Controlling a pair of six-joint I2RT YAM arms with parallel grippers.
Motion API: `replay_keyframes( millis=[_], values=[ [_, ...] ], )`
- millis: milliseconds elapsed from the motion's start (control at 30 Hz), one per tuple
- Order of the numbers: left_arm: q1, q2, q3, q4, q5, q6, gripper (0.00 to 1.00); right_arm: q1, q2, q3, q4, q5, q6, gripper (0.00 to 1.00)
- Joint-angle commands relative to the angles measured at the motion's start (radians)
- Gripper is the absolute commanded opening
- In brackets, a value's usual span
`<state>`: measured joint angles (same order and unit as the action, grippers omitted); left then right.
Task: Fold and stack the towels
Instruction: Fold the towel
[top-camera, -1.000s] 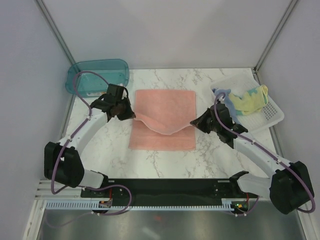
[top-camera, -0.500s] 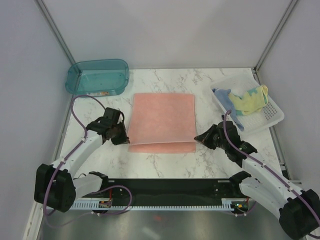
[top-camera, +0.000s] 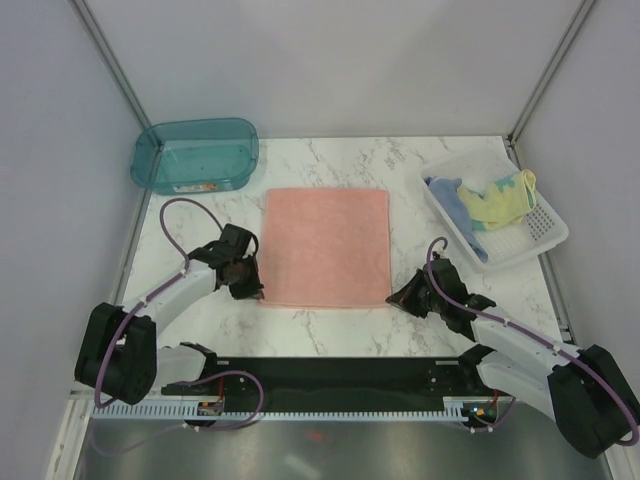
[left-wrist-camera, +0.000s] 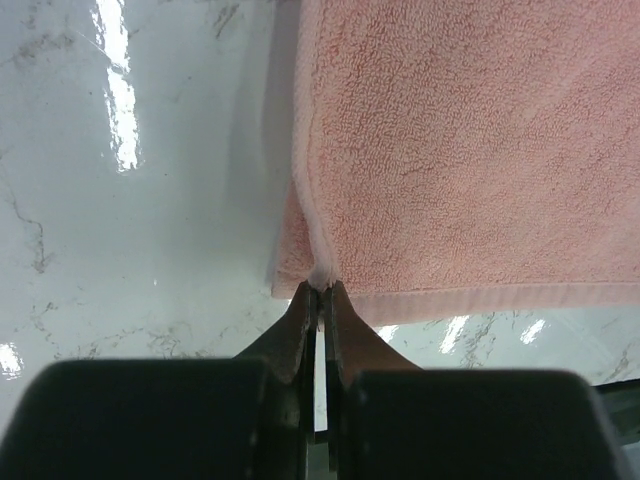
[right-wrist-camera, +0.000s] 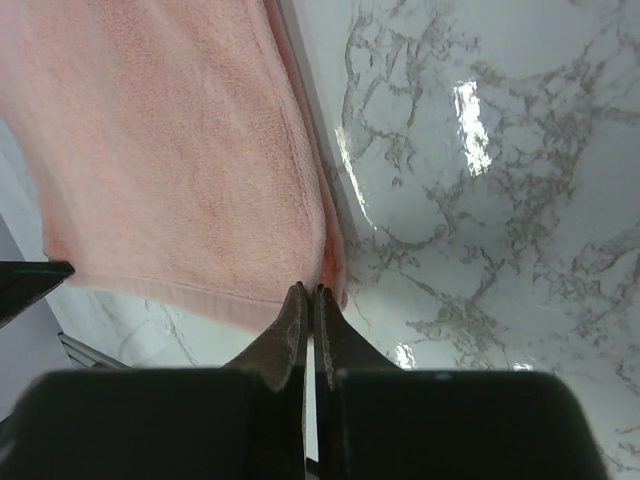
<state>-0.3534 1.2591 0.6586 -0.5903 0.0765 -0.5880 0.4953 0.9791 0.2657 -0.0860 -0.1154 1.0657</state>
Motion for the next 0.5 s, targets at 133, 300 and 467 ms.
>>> replay_keyframes(
  millis=[133, 300, 467],
  values=[
    [-0.053, 0.026, -0.010, 0.017, -0.040, -0.038, 0.02, 0.003, -0.026, -0.017, 0.028, 0.037, -0.032, 0.00],
    [-0.062, 0.031, 0.015, -0.038, -0.147, -0.068, 0.17, 0.003, -0.085, -0.017, -0.029, 0.016, -0.030, 0.07],
    [-0.062, -0.023, 0.059, -0.108, -0.161, -0.085, 0.61, 0.003, -0.206, 0.075, -0.191, 0.054, -0.049, 0.33]
  ],
)
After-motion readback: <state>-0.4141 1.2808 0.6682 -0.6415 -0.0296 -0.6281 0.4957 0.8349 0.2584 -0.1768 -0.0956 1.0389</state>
